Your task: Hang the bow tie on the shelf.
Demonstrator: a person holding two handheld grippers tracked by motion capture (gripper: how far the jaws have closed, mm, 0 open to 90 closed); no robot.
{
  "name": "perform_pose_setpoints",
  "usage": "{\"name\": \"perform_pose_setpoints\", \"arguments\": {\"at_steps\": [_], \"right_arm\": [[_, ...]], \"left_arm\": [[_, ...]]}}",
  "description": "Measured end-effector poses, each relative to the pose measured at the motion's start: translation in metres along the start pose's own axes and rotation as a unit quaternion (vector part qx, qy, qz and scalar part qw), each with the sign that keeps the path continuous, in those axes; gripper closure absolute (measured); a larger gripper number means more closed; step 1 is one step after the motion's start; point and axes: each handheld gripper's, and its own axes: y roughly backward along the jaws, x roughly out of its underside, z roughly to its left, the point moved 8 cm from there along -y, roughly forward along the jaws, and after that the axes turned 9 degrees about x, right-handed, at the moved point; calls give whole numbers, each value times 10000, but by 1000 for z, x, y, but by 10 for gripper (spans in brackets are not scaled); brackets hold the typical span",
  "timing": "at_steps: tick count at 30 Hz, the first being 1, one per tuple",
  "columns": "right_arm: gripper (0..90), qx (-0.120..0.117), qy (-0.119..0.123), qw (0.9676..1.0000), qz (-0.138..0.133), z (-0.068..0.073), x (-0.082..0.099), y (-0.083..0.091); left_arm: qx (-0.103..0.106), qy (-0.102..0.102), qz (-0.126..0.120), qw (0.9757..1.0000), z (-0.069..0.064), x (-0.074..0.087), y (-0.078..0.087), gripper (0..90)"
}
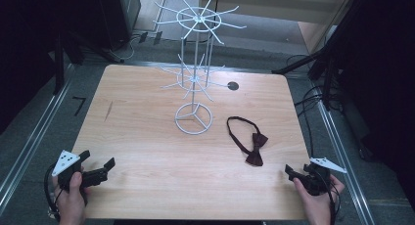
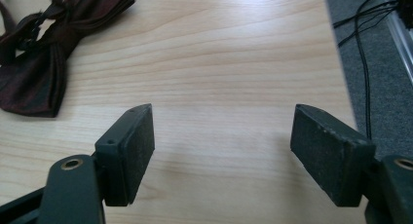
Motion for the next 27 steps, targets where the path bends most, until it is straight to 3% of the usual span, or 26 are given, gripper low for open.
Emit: {"name": "perform_pose_setpoints", "arguments": {"at_steps": [1,2,3,6,7,10,11,12,13,14,15,16,17,18,19,21,22,24,25,26,27], "right_arm": [[251,-16,116,9996,271,7,-3,-2],[251,-16,116,9996,271,7,-3,-2],[252,46,297,9982,515,13,-7,-4],[251,-30,486,9947,908,23,-12,-8],[251,-30,486,9947,908,23,-12,-8],[239,2,779,9888,1275,32,-22,-11],[230,-1,924,9852,1444,39,-31,-12],[230,-1,924,9852,1444,39,-31,-12],[225,-15,1012,9811,1650,47,-39,-13],[225,-15,1012,9811,1650,47,-39,-13],[211,67,1167,9760,1835,53,-48,-15],[211,67,1167,9760,1835,53,-48,-15],[185,89,1332,9700,2030,61,-56,-17],[185,89,1332,9700,2030,61,-56,-17],[154,47,1442,9646,2207,70,-63,-19],[141,37,1456,9631,2263,73,-66,-20],[118,78,1569,9582,2393,81,-73,-23],[94,77,1611,9564,2436,83,-75,-24],[9,34,1686,9506,2604,93,-78,-28],[9,34,1686,9506,2604,93,-78,-28],[0,101,1824,9465,2660,100,-82,-31]], "left_arm": [[10,6,1,10000,0,0,0,4],[10,6,1,10000,0,0,0,4],[15,11,0,10000,0,0,0,4],[14,0,11,10000,0,0,0,4],[11,-1,12,10000,0,0,0,4],[12,3,2,10000,0,0,0,4],[11,8,0,10000,0,0,0,4],[11,8,0,10000,0,0,0,4],[9,9,0,10000,0,0,0,4],[8,10,-1,10000,0,0,0,4],[15,6,-2,10000,0,0,0,4],[15,6,-2,10000,0,0,0,4],[15,18,-20,10000,0,0,0,4],[15,18,-20,10000,0,0,0,4],[15,18,-17,10000,0,0,0,4],[17,10,-6,10000,0,0,0,4],[22,10,-4,10000,0,0,0,4],[24,12,-4,10000,0,0,0,4],[28,12,-1,10000,0,0,0,4],[28,12,-1,10000,0,0,0,4],[31,16,-2,10000,0,0,0,4]]}}
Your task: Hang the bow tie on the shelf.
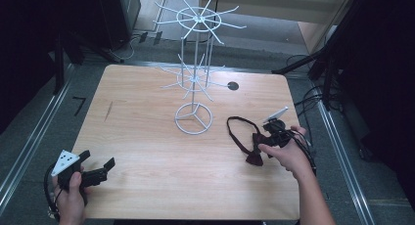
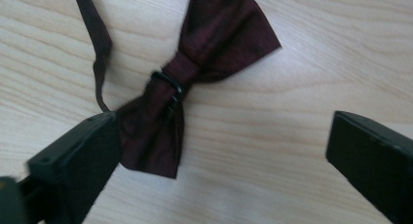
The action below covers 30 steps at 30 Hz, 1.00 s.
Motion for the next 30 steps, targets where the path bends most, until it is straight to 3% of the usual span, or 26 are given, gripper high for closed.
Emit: {"name": "perform_pose_setpoints", "arguments": {"at_steps": [8,15,19,23,25,30], "right_arm": [[0,54,129,9999,44,22,-26,-5],[0,134,6,9999,17,24,-44,-15],[0,91,-48,9999,66,27,-49,-18],[0,86,86,9999,121,34,-52,-22],[0,132,181,9994,273,39,-51,-26],[0,217,230,9986,425,44,-52,-32]], "left_arm": [[5,-5,5,10000,0,0,0,4],[13,4,6,10000,0,0,0,4],[16,6,9,10000,0,0,0,4],[17,12,-5,10000,0,0,0,4],[14,5,0,10000,0,0,0,4],[16,13,-4,10000,0,0,0,4]]}}
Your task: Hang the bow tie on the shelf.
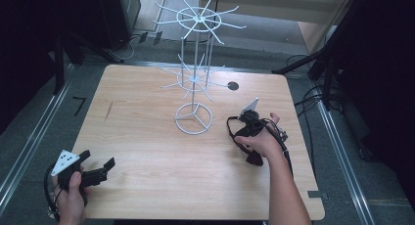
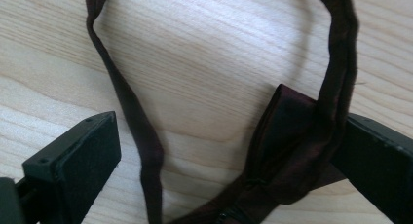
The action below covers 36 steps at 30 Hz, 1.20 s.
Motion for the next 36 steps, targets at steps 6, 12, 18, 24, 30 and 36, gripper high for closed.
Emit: {"name": "perform_pose_setpoints", "arguments": {"at_steps": [6,12,18,24,30,36], "right_arm": [[0,41,-8,9999,111,3,-1,-4],[29,15,-22,9995,313,5,-2,-8],[256,-165,-173,9996,180,0,-3,-3],[620,-43,-341,9992,181,-14,-1,1],[700,86,-248,9989,379,-11,-1,2],[797,111,-184,9989,406,-10,-2,2]], "left_arm": [[2,1,1,10000,0,0,0,4],[-1,9,-2,10000,0,0,0,4],[-1,7,1,10000,0,0,0,4],[-11,-15,21,10000,0,0,0,4],[-8,-13,15,10000,0,0,0,4],[1,-6,9,10000,0,0,0,4]]}}
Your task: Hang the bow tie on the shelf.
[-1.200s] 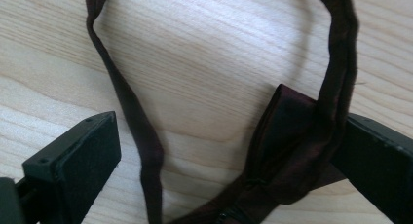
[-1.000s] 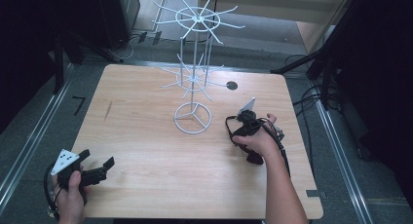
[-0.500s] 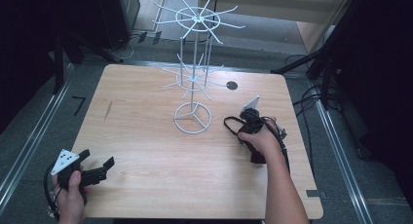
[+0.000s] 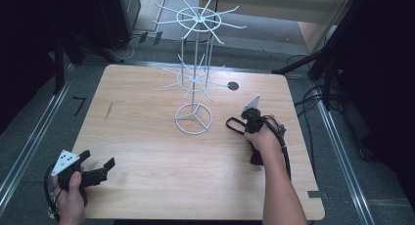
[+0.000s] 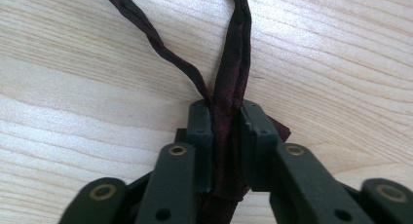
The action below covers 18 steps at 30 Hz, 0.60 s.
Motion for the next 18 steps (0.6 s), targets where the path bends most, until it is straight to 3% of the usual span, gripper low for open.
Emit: {"name": "perform_pose_setpoints", "arguments": {"at_steps": [5,8,18], "right_arm": [[826,11,33,10000,-10,0,0,0],[833,46,-117,9999,32,1,0,0],[834,-35,-179,9998,91,1,1,1]], "left_arm": [[-1,8,-1,10000,0,0,0,4],[-8,4,6,10000,0,0,0,4],[-9,15,3,10000,0,0,0,4]]}}
